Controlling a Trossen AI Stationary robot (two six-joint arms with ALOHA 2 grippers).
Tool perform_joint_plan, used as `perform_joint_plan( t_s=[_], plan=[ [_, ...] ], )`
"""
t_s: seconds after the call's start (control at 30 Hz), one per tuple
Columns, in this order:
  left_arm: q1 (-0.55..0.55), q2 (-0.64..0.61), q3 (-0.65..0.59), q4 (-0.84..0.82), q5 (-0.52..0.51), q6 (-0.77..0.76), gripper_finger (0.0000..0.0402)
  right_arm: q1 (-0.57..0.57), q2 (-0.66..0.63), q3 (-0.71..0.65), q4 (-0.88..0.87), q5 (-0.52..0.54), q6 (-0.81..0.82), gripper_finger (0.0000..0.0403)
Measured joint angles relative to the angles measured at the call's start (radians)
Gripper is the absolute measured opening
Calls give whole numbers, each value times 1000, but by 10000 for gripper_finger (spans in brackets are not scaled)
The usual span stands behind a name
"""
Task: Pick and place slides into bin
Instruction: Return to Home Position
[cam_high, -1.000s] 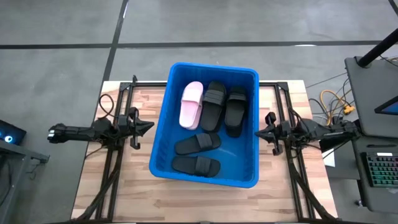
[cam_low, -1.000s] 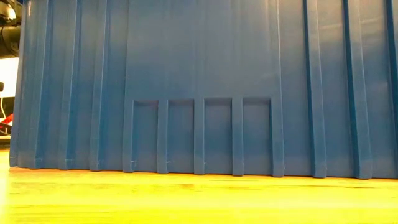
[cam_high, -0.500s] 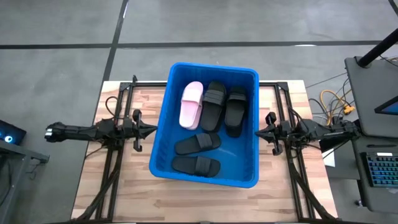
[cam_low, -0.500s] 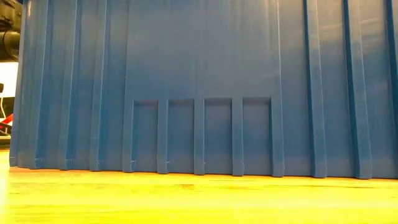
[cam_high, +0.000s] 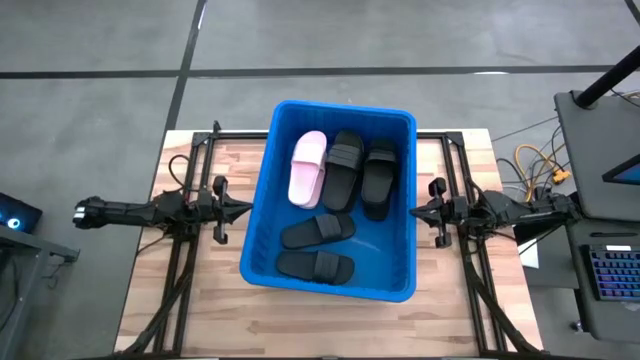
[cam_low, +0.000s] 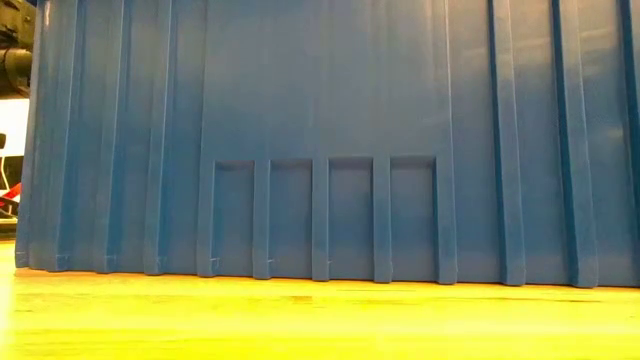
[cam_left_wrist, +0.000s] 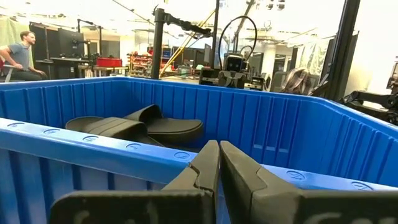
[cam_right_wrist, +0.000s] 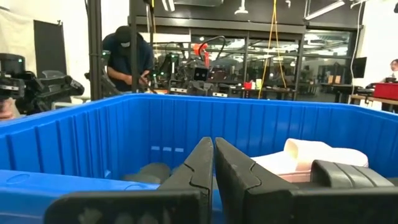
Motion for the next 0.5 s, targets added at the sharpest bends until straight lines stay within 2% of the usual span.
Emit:
perform_joint_plan(
  t_s=[0.5],
  plan=[
    [0, 12, 0, 8, -2, 0, 0, 0, 1, 1, 14, -12, -7, 9]
  ],
)
